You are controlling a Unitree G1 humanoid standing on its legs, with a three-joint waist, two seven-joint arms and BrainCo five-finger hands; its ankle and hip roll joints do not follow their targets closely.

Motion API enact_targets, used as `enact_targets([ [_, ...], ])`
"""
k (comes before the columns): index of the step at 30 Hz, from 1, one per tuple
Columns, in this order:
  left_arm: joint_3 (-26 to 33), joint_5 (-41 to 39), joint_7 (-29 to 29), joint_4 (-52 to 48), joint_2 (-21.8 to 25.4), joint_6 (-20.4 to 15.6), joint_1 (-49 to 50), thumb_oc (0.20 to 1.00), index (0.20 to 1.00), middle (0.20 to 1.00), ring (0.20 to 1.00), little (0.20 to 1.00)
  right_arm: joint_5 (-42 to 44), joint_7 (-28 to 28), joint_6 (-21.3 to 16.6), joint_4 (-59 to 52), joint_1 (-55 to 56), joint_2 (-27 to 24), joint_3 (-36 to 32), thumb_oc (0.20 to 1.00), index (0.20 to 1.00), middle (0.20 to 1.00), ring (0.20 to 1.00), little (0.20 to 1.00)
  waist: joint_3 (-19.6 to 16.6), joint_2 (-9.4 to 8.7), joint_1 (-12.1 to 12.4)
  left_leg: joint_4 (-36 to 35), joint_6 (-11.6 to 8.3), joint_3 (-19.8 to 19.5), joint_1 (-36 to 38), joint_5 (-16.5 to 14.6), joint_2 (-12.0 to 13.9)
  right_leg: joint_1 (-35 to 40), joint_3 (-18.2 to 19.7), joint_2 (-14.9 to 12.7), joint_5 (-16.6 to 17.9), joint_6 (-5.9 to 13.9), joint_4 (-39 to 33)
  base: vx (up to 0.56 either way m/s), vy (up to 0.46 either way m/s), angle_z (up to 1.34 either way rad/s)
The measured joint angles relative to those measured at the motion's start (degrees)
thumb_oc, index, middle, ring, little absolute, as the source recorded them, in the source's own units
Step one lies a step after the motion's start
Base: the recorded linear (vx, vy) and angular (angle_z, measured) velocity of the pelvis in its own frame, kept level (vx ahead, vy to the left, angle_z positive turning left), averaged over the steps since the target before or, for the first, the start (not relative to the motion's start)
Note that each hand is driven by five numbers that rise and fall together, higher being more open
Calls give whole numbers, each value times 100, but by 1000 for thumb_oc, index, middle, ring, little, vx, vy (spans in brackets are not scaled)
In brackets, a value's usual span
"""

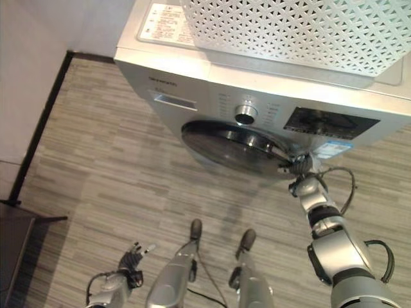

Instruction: Grab the laundry basket,head to the washer,open it,put in the laundry and shut it.

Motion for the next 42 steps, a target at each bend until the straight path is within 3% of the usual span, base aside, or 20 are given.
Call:
enact_targets([
  [6, 7, 41, -2, -46, 12, 11, 52, 1000, 1000, 1000, 1000, 1000, 241, 209, -88, -266, 1064, 563, 487, 1000, 1000, 1000, 1000, 1000, -97, -192, -2, -30, -27, -11, 333, -19, 58, 353, -9, 59, -94, -6, -9, 0, 0, 0],
  [11, -11, 358, 38, -986, 61, 34, 344, 1000, 1000, 1000, 1000, 1000, 569, 685, -125, -242, 1635, 1186, 864, 1000, 1000, 1000, 1000, 1000, -156, -272, 51, -58, -69, -110, 354, -57, 111, 401, -29, 111, -109, -40, -26, 9, -8, 3],
  [15, -104, 978, 391, -2766, 515, 2, 643, 1000, 1000, 1000, 1000, 1000, 776, 1081, -198, -198, 2124, 1808, 1238, 1000, 1000, 1000, 1000, 1000, -280, -115, 426, -62, -69, -161, 383, -59, 168, 467, -110, 157, -119, -75, -36, 38, -42, 13],
  [16, -119, 1401, 607, -3643, 730, -47, 728, 1000, 1000, 1000, 1000, 1000, 796, 1165, -198, -86, 2219, 2044, 1346, 1000, 1000, 1000, 1000, 1000, -397, 78, 625, -64, -68, -169, 370, -58, 188, 483, -231, 153, -134, -96, -50, 61, -42, 38],
  [18, -90, 1948, 858, -4082, 983, -156, 706, 1000, 1000, 1000, 1000, 1000, 794, 1225, -209, 48, 2221, 2268, 1358, 1000, 1000, 1000, 1000, 1000, -549, 320, 716, -64, -67, -158, 379, -55, 199, 560, -367, 133, -147, -102, -52, 51, -31, 37],
  [19, -22, 2317, 945, -4693, 1270, -44, 904, 1000, 1000, 1000, 1000, 1000, 794, 1241, -272, 92, 2252, 2411, 1343, 1000, 1000, 1000, 1000, 1000, -585, 376, 750, -63, -68, -153, 438, -55, 209, 636, -400, 139, -167, -80, -46, 28, -19, 22],
  [21, 299, 2956, 1154, -5474, 1654, -225, 1077, 1000, 1000, 1000, 1000, 1000, 777, 1259, -354, 155, 2309, 2565, 1331, 1000, 1000, 1000, 1000, 1000, -702, 451, 833, -58, -69, -161, 539, -54, 211, 770, -454, 135, -228, -36, -52, 40, -24, 16],
  [23, 545, 3845, 1357, -6211, 2289, -255, 1037, 1000, 1000, 1000, 1000, 1000, 661, 1319, -418, 287, 2333, 2568, 1215, 1000, 1000, 1000, 1000, 1000, -763, 429, 863, -34, -95, -160, 599, -27, 214, 873, -508, 129, -277, -5, -16, 44, -34, 14],
  [27, 683, 4158, 1251, -7036, 2328, -305, 694, 1000, 1000, 1000, 1000, 1000, 428, 1320, -415, 494, 2456, 2320, 1024, 1000, 1000, 1000, 1000, 1000, -860, 236, 826, -27, -100, -147, 600, 56, 177, 881, -513, 94, -281, 6, -2, 34, -7, 4],
  [30, 171, 2435, 333, -7215, 1613, -378, -25, 1000, 1000, 1000, 1000, 1000, 161, 1356, -276, 764, 2641, 1998, 717, 1000, 1000, 1000, 1000, 1000, -904, 164, 709, -36, -95, -152, 787, 52, 87, 1076, -532, 7, -299, 55, -3, 45, 29, 5],
  [36, -1591, -898, -1707, -6694, 1974, 112, -546, 1000, 1000, 1000, 1000, 1000, -117, 1617, -209, 740, 2629, 1799, 612, 1000, 1000, 1000, 1000, 1000, -963, 157, 141, -36, -27, 119, 920, -43, 67, 1053, -272, -43, -297, 133, -37, 56, 51, -20],
  [38, -2136, -1405, -2046, -6237, 2056, 288, -809, 1000, 1000, 1000, 1000, 1000, -175, 1671, -210, 746, 2677, 1811, 616, 1000, 1000, 1000, 1000, 1000, -1003, 183, 99, -37, -24, 184, 937, -58, 77, 1028, -187, -37, -290, 137, -48, 33, 19, -28],
  [39, -2332, -1690, -2254, -5983, 2025, 483, -829, 1000, 1000, 1000, 1000, 1000, -222, 1724, -218, 748, 2708, 1821, 625, 1000, 1000, 1000, 1000, 1000, -1020, 181, -42, -37, -31, 216, 929, -67, 89, 1001, -167, -27, -286, 136, -50, 23, 25, -14],
  [42, -3277, -2503, -2701, -4714, 1750, 884, -1370, 1000, 1000, 1000, 1000, 1000, -434, 1826, -208, 795, 2708, 1775, 745, 1000, 1000, 1000, 1000, 1000, -1070, 166, -192, -37, -28, 254, 870, -66, 99, 923, -108, -15, -273, 148, -29, -5, 10, -15],
])
